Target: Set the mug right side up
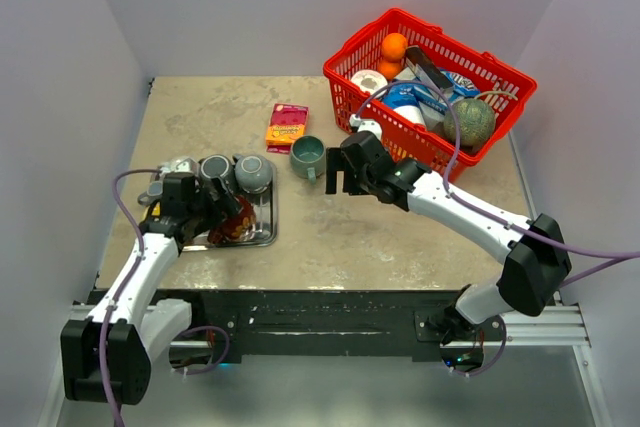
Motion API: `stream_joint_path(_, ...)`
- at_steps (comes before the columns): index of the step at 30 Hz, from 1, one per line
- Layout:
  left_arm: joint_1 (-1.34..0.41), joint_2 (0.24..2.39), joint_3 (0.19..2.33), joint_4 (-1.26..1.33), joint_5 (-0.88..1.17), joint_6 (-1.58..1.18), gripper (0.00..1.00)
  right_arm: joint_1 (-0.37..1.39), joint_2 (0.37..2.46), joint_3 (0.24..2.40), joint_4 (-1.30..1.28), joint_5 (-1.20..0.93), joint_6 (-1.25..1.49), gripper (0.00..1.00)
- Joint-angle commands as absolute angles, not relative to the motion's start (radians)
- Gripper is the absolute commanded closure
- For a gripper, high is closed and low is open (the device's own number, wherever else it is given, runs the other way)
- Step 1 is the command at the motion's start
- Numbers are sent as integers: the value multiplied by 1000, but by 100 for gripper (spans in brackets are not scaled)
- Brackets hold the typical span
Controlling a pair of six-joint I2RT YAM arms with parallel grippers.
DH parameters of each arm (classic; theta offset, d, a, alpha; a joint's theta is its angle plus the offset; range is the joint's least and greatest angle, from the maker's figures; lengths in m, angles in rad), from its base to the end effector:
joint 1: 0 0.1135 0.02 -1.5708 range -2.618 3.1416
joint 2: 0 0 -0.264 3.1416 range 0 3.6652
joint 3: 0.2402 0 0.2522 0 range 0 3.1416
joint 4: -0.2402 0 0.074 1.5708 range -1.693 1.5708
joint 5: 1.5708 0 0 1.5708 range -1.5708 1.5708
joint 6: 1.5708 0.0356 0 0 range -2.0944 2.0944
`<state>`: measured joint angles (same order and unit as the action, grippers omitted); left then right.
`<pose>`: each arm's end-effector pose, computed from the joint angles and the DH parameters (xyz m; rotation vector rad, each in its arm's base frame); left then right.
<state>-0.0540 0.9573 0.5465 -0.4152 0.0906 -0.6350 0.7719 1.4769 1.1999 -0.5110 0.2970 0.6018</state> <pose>0.1903 -0.0135 0.2061 -0.6565 2.3465 -0.4254 0.2391 0.2182 0.2905 -0.0547 2.3400 0.3411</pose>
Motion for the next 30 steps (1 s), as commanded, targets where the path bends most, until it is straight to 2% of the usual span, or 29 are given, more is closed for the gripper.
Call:
stream_joint_path(1,-98,920,560,-456,167,-652,1,769,1453,1195,-482,285,614,4)
stream_joint_path(8,-211,897,551,-471,105,-718,2,769,1460,1200,-479,276,615,4)
stream_joint_path(30,-288,996,566,-528,-78,-730,46,770,1434,1160,-476,273,621,5)
